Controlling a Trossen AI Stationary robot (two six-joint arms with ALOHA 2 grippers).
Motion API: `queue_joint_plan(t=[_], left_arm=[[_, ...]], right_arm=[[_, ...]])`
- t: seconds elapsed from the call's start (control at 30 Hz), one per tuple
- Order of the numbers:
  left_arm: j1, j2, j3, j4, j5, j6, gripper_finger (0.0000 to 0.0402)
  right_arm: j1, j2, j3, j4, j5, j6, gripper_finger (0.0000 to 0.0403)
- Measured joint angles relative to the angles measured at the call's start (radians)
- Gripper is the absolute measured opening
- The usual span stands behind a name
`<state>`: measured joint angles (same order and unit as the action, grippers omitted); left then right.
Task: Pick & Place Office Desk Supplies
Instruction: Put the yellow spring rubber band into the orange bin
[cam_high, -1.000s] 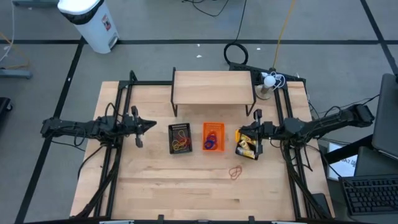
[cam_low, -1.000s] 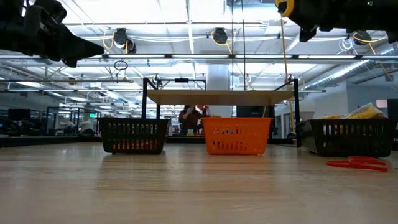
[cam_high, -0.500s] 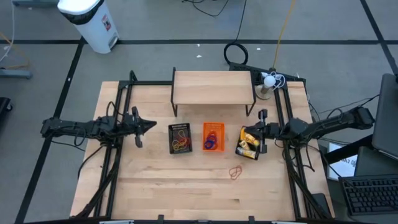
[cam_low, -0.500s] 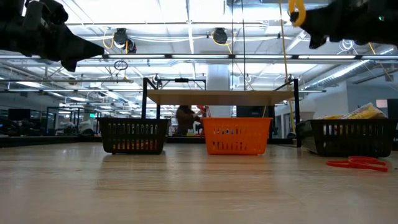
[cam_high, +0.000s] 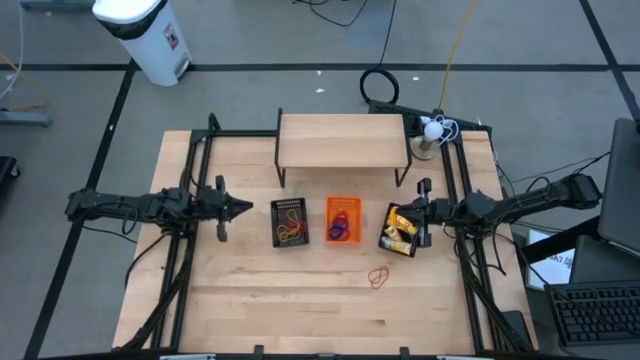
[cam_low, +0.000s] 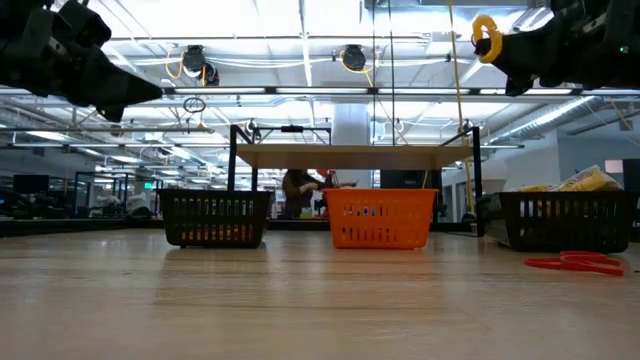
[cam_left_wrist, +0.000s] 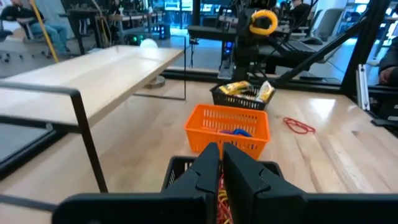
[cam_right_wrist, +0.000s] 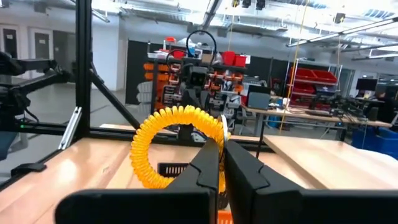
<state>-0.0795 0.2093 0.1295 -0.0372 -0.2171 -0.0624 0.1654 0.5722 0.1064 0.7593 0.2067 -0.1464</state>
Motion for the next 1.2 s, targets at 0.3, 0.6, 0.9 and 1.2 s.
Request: queue_joint_plan(t=[0.3, 0.6, 0.9, 1.2], left_arm=[[0.000, 0.000, 0.000, -0.014, -0.001, -0.038, 0.0021], [0.000, 0.000, 0.000, -0.015, -0.001, -0.048, 0.0021], [0.000, 0.000, 0.000, -0.024, 0.001, -0.048, 0.0021], [0.000, 0.000, 0.000, -0.039, 0.006, -0.047, 0.0021]], right_arm=[[0.045, 0.306, 0.232, -0.147, 0.163, 0.005, 0.0001], [-0.030, 0.676, 0.535, -0.453, 0.259, 0.128, 0.0001], [-0.106, 0.881, 0.566, -0.444, 0.128, 0.256, 0.0000], [-0.126, 0.932, 0.567, -0.403, 0.052, 0.259, 0.0056]])
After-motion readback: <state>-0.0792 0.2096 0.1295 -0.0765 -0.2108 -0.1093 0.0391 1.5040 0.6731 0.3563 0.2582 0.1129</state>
